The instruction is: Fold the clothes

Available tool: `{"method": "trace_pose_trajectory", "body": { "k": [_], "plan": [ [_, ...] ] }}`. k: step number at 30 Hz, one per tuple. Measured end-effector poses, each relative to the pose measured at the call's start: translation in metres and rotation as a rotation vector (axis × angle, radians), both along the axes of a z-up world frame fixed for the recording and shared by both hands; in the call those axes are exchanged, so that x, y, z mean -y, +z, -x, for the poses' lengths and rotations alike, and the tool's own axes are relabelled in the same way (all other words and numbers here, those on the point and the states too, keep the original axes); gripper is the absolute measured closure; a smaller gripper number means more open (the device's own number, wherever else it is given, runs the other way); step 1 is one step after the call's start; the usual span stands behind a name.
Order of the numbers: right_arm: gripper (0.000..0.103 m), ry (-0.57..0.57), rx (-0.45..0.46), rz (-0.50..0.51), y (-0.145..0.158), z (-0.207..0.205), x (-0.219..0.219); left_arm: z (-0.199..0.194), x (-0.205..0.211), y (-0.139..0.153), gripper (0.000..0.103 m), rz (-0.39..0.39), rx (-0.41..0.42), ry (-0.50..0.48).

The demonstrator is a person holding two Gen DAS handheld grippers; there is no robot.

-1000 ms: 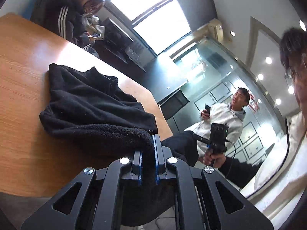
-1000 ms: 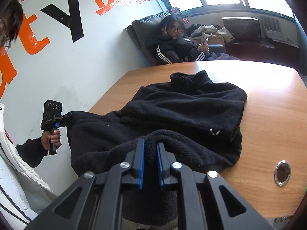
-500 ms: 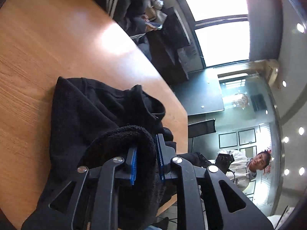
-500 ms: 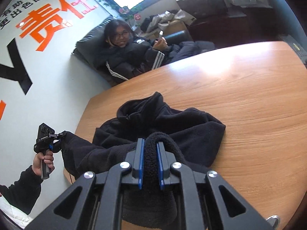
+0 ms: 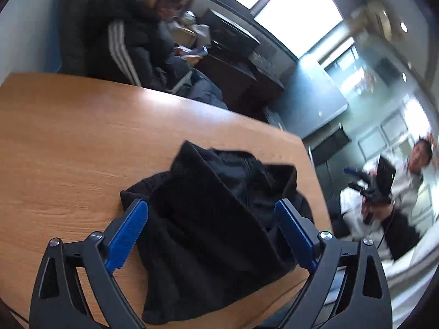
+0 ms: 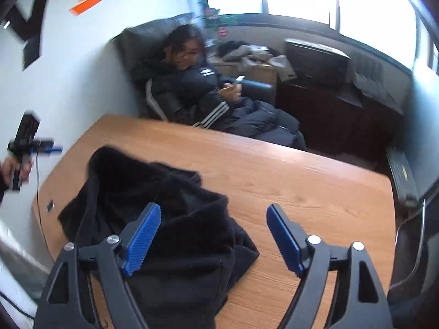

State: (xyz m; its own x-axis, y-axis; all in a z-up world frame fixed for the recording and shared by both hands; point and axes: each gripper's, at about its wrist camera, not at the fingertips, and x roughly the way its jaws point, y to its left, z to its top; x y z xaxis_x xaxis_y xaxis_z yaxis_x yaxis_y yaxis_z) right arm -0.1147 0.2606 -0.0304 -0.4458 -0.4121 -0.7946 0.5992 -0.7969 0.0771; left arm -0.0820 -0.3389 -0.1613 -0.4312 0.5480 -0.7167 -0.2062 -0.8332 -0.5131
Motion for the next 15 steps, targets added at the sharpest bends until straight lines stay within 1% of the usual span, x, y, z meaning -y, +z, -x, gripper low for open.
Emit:
{"method": "trace_pose_trajectory", "body": {
  "k": [1,2,3,4,5,6,8,9,10,12,13,14,15],
  "plan": [
    [0.018,0.089,0.026,-0.047,-0.009,-0.015,0.012,-0.006,-0.019,-0.006,0.007,0.024,0.019,-0.079],
    [0.018,0.156,0.067,-0.065,-0.022,-0.025,0.022,-0.011,-0.039,-0.018,0.007,0.025,0.041,-0.147],
    [0.018,0.209,0.111,-0.067,-0.036,-0.032,0.031,-0.016,-0.06,-0.029,0.007,0.025,0.063,-0.215],
    [0.02,0.252,0.139,-0.058,-0.051,-0.036,0.041,-0.019,-0.087,-0.045,0.008,0.018,0.079,-0.282],
    [0.024,0.289,0.157,-0.041,-0.068,-0.036,0.051,-0.017,-0.108,-0.055,0.012,0.01,0.076,-0.339],
    [0.024,0.309,0.169,-0.012,-0.081,-0.032,0.059,-0.01,-0.124,-0.059,0.016,0.004,0.057,-0.36],
    [0.024,0.333,0.179,0.056,-0.101,-0.011,0.072,0.006,-0.155,-0.066,0.017,-0.009,0.019,-0.401],
    [0.024,0.355,0.171,0.062,-0.11,0.001,0.08,0.019,-0.16,-0.064,0.016,-0.057,-0.01,-0.403],
    [0.024,0.388,0.156,0.044,-0.117,0.011,0.088,0.032,-0.166,-0.062,0.015,-0.101,-0.038,-0.406],
    [0.024,0.461,0.111,-0.012,-0.128,0.028,0.102,0.06,-0.178,-0.068,0.011,-0.069,-0.083,-0.459],
    [0.024,0.495,0.082,-0.041,-0.132,0.034,0.106,0.075,-0.184,-0.071,0.011,-0.049,-0.102,-0.487],
    [0.024,0.515,0.068,-0.062,-0.135,0.041,0.107,0.09,-0.193,-0.083,0.011,0.016,-0.08,-0.551],
    [0.024,0.527,0.064,-0.077,-0.137,0.047,0.106,0.1,-0.196,-0.094,0.011,0.054,-0.06,-0.599]
  ]
}}
